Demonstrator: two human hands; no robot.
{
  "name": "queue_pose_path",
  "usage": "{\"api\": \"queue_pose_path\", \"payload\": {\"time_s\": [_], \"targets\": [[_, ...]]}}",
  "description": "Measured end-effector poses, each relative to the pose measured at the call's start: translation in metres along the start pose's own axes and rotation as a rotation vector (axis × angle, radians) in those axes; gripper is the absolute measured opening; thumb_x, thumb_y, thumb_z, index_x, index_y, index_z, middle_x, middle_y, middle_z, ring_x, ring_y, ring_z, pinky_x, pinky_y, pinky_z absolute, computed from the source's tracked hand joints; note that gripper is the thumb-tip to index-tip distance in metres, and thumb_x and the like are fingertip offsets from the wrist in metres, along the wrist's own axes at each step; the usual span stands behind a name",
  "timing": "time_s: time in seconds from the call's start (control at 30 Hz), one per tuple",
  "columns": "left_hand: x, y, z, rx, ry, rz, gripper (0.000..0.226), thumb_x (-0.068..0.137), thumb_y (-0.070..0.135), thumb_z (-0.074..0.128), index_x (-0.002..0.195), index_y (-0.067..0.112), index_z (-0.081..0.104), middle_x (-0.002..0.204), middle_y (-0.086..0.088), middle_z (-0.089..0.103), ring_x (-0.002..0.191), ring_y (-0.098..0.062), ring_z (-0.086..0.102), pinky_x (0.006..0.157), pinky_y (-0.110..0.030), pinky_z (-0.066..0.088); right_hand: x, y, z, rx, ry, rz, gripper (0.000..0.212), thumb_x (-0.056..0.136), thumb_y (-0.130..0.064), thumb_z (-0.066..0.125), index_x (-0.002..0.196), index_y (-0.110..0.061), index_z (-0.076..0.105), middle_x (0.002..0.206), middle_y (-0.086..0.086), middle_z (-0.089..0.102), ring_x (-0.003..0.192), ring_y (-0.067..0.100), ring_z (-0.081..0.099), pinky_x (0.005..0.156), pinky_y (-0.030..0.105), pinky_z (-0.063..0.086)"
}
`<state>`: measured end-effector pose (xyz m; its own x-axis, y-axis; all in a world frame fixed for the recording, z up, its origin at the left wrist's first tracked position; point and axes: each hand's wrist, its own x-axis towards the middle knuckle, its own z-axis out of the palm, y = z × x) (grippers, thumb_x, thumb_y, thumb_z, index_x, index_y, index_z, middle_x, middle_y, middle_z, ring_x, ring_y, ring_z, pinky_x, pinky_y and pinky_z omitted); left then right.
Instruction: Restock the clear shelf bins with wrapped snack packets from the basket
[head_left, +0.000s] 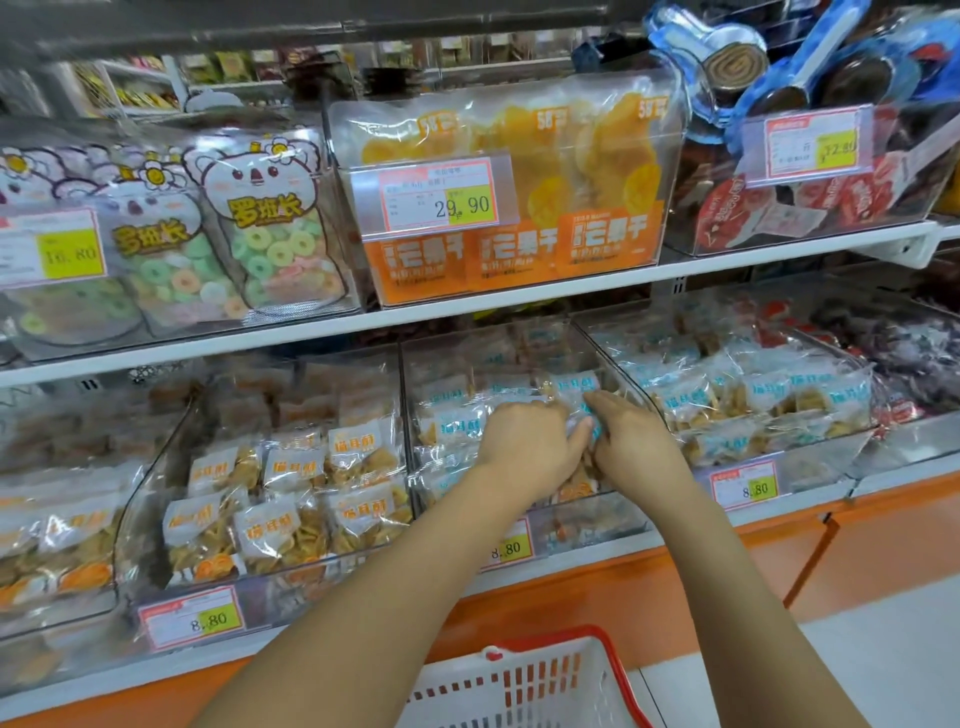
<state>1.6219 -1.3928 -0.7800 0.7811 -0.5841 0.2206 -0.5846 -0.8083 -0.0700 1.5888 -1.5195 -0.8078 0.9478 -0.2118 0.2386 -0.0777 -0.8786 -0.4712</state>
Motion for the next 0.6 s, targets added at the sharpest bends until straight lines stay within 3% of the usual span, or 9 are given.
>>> {"api": "queue_pose_path", "payload": {"time_s": [0.1, 0.2, 0.27, 0.3, 0.37, 0.47, 0.6], "targets": [[0.001, -0.002, -0.001, -0.044, -0.014, -0.004, 0.058, 0.101, 0.051, 0.021, 0.127, 0.012, 0.055, 0.110, -0.012, 0.065, 0.101, -0.029, 0.061, 0.070, -0.033, 0.039, -0.001, -0.002, 0.001, 0.054, 0.011, 0.009, 0.049, 0.095, -0.007, 0.042, 0.144, -0.009, 0.042, 0.153, 0.009, 0.033, 0.140, 0.027, 0.033, 0.112, 0.037, 0.031], [-0.006, -0.009, -0.004, -0.154, 0.024, -0.017, 0.063, 0.101, 0.052, 0.014, 0.134, 0.012, 0.049, 0.123, -0.012, 0.062, 0.115, -0.029, 0.055, 0.089, -0.037, 0.045, -0.009, -0.016, 0.003, 0.148, 0.264, 0.018, 0.041, 0.095, -0.015, 0.038, 0.131, -0.004, 0.056, 0.140, 0.013, 0.051, 0.129, 0.030, 0.044, 0.105, 0.038, 0.036], [-0.011, -0.020, -0.006, -0.217, 0.064, -0.070, 0.061, 0.102, 0.048, 0.014, 0.145, 0.011, 0.038, 0.146, -0.011, 0.044, 0.136, -0.026, 0.037, 0.112, -0.035, 0.028, -0.017, -0.034, 0.009, 0.126, 0.408, -0.042, 0.044, 0.095, -0.026, 0.032, 0.119, -0.005, 0.063, 0.126, 0.012, 0.061, 0.115, 0.030, 0.050, 0.098, 0.036, 0.035], [-0.011, -0.027, -0.009, -0.246, 0.072, -0.115, 0.059, 0.103, 0.045, 0.016, 0.147, 0.010, 0.034, 0.150, -0.011, 0.037, 0.140, -0.025, 0.030, 0.115, -0.034, 0.021, -0.019, -0.042, 0.015, 0.116, 0.435, -0.092, 0.047, 0.096, -0.032, 0.030, 0.117, -0.007, 0.064, 0.125, 0.010, 0.061, 0.113, 0.029, 0.049, 0.096, 0.035, 0.033], [-0.007, -0.045, -0.012, -0.263, 0.066, -0.232, 0.059, 0.102, 0.045, 0.019, 0.143, 0.007, 0.039, 0.146, -0.016, 0.042, 0.134, -0.029, 0.037, 0.110, -0.036, 0.028, -0.020, -0.052, 0.030, 0.112, 0.419, -0.162, 0.052, 0.098, -0.041, 0.028, 0.119, -0.010, 0.064, 0.132, 0.008, 0.057, 0.119, 0.029, 0.047, 0.101, 0.039, 0.035], [0.007, -0.076, -0.014, -0.264, -0.083, -0.363, 0.064, 0.100, 0.053, 0.020, 0.126, 0.007, 0.054, 0.125, -0.018, 0.058, 0.112, -0.032, 0.054, 0.092, -0.037, 0.045, -0.016, -0.052, 0.045, 0.127, 0.383, -0.147, 0.057, 0.096, -0.045, 0.026, 0.121, -0.011, 0.064, 0.136, 0.008, 0.054, 0.127, 0.028, 0.044, 0.104, 0.048, 0.038], [0.012, -0.092, -0.009, -0.332, -0.195, -0.354, 0.069, 0.098, 0.059, 0.020, 0.129, 0.009, 0.055, 0.126, -0.016, 0.059, 0.113, -0.030, 0.055, 0.091, -0.034, 0.045, -0.011, -0.049, 0.049, 0.139, 0.405, -0.129, 0.057, 0.096, -0.045, 0.026, 0.116, -0.010, 0.066, 0.132, 0.009, 0.056, 0.124, 0.029, 0.045, 0.103, 0.047, 0.040]]}}
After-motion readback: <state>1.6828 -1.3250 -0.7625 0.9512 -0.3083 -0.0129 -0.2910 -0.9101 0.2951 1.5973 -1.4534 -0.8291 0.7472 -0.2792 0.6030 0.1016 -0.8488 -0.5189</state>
